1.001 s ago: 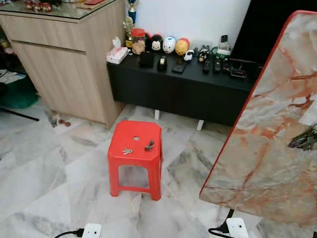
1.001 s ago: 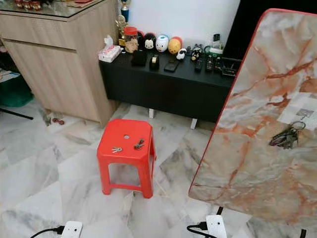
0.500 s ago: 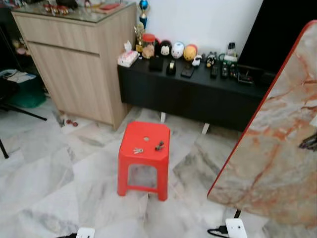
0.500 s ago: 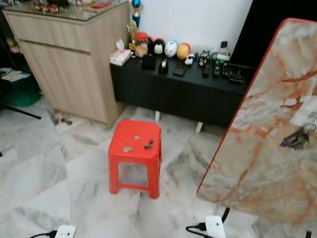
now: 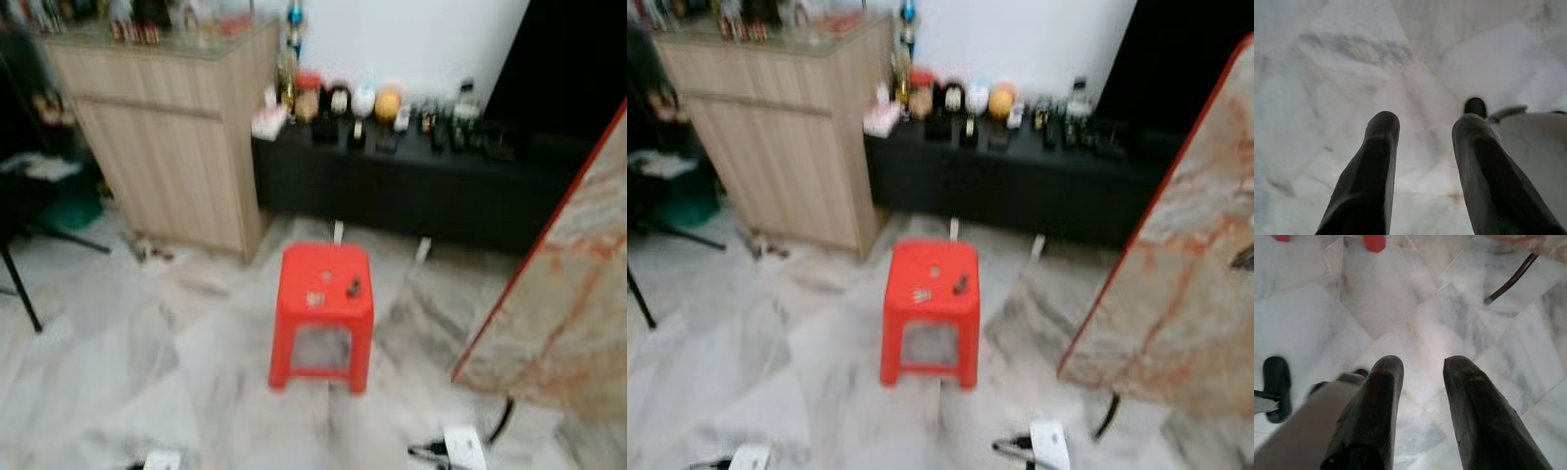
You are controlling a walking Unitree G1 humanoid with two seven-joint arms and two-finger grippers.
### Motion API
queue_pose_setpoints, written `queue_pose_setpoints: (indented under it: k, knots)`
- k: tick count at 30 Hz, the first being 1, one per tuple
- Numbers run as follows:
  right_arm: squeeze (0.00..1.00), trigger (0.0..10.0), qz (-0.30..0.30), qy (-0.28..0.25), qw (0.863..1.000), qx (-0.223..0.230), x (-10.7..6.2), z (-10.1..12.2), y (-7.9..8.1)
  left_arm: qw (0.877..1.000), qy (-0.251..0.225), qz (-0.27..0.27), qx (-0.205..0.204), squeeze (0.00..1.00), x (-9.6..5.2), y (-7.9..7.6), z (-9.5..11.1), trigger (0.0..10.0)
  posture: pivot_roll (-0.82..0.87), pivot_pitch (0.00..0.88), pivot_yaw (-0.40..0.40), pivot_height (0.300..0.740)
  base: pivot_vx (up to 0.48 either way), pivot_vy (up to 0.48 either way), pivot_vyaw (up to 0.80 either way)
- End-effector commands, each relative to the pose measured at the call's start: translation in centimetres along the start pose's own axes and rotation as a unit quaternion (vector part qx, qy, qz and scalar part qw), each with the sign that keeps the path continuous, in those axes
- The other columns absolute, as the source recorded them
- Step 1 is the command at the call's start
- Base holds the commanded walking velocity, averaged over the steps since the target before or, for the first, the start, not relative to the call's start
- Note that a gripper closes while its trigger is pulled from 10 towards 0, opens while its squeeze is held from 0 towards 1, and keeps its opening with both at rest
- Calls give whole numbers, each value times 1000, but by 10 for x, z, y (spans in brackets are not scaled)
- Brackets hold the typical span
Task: Hang keys on a hook
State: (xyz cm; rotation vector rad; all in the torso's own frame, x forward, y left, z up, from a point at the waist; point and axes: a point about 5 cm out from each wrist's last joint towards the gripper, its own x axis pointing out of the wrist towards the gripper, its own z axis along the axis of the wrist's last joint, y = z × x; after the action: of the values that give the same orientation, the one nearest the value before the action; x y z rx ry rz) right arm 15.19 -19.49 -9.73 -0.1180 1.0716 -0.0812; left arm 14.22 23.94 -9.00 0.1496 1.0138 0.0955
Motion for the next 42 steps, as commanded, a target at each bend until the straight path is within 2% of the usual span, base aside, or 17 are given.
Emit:
queue_pose_setpoints:
  k: [1,10,20,26,42]
  knots:
    - [0,10000,-10,3,1000,2,0,-3,-7,1000,2,-11,-3,0,1,-9,1,10000,-31,0,-30,740,0,480,0]
    - [0,10000,-8,3,1000,-1,0,-2,-6,1000,3,-12,-2,0,1,-10,0,10000,-31,2,-29,740,0,420,0]
    - [0,10000,-8,2,1000,-2,0,-1,-5,1000,-5,-19,-9,0,1,-17,1,10000,-30,5,-30,740,0,0,0]
    - [0,10000,-5,0,1000,-2,0,-1,-4,999,-6,-30,-10,0,2,-31,3,10000,-29,5,-31,740,0,0,0]
    - [0,10000,-8,-7,1000,14,0,1,-5,999,-8,-35,-10,0,2,-33,3,10000,-27,3,-34,740,0,0,0]
